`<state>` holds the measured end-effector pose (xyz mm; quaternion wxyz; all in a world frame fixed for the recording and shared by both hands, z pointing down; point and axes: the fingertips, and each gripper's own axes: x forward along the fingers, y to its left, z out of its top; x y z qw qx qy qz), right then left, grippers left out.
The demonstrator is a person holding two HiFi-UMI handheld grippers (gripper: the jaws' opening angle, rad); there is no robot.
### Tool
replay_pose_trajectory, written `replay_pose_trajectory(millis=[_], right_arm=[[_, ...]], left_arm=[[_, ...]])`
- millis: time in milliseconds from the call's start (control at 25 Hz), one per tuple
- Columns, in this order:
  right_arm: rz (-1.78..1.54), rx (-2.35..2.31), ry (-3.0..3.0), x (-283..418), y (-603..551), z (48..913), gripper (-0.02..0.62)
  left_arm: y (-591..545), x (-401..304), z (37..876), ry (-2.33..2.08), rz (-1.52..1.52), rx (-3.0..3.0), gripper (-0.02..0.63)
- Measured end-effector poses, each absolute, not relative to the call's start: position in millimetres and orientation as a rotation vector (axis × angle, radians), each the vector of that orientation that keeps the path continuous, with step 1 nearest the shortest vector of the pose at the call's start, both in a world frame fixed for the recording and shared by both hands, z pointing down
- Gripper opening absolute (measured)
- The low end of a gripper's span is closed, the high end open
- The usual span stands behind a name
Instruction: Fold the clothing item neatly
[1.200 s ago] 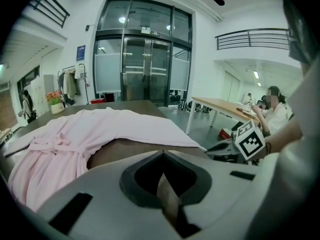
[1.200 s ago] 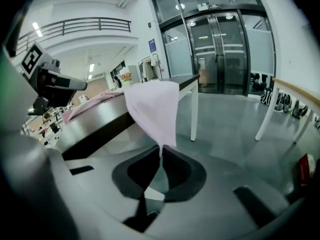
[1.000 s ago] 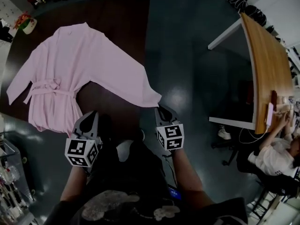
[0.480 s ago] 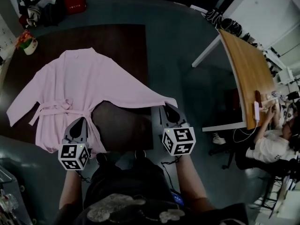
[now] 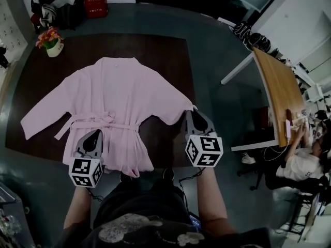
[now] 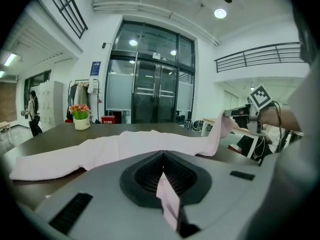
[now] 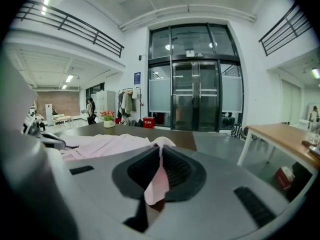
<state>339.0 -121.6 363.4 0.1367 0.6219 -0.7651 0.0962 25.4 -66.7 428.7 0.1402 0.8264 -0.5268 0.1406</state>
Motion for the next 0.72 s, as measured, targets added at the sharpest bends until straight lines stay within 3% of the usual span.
replay_pose_trajectory(millis=[360, 720], right_arm=[[0.404, 1.826, -2.155, 325.6, -125.2, 398.1, 0.011], [0.438, 1.773, -2.24, 315.4, -169.2, 399.4, 0.011]], left_arm=[[-67.7, -3.2, 436.3, -1.511, 0.429, 2.339, 0.008], [-109.5, -7.8, 386.4, -1.605, 0.316, 2.326, 0.008]])
